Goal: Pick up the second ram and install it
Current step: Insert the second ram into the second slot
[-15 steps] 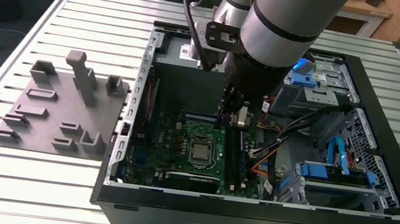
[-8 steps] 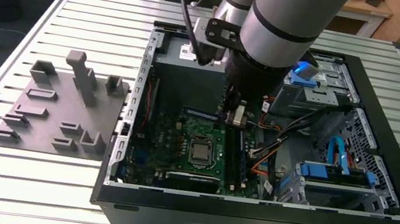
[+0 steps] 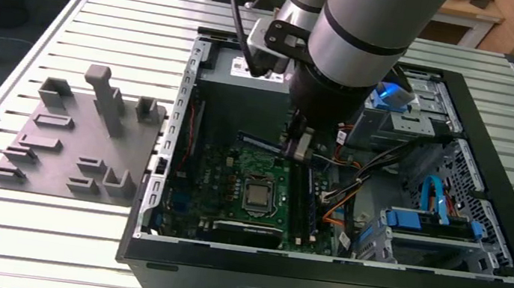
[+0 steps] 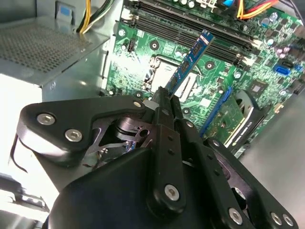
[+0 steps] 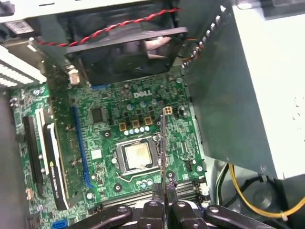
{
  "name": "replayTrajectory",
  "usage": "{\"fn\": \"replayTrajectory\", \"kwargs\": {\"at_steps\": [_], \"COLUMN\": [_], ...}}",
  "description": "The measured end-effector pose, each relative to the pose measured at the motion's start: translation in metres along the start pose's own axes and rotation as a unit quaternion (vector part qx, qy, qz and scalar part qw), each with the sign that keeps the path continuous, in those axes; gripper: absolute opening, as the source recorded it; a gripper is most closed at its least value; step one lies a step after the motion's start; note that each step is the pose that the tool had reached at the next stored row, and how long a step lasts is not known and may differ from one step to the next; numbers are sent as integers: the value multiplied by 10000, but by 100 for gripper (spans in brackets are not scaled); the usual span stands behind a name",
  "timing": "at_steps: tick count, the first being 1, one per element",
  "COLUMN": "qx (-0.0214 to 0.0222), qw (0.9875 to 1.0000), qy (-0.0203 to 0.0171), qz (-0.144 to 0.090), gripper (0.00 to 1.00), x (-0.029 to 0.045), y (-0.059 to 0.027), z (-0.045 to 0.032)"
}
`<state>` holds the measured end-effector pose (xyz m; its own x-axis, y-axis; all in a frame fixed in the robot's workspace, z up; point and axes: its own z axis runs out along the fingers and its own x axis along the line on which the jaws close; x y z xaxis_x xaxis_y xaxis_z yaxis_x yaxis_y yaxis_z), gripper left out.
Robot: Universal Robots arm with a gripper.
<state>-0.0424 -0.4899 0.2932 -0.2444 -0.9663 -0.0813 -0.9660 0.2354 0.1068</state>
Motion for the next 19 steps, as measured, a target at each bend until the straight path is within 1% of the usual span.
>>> {"fn": "replayTrajectory", "kwargs": {"at_steps": [4,8,14,19], "qx": [22,42,67,85], "qw": [9996,9987,9966,9945], "qy": [-28,-55,-88,-112], "qz": [266,512,814,1038], "gripper": [11,11,11,11], "x": [0,0,0,0], "y": [0,0,0,-1], "z": [0,1,2,3]}}
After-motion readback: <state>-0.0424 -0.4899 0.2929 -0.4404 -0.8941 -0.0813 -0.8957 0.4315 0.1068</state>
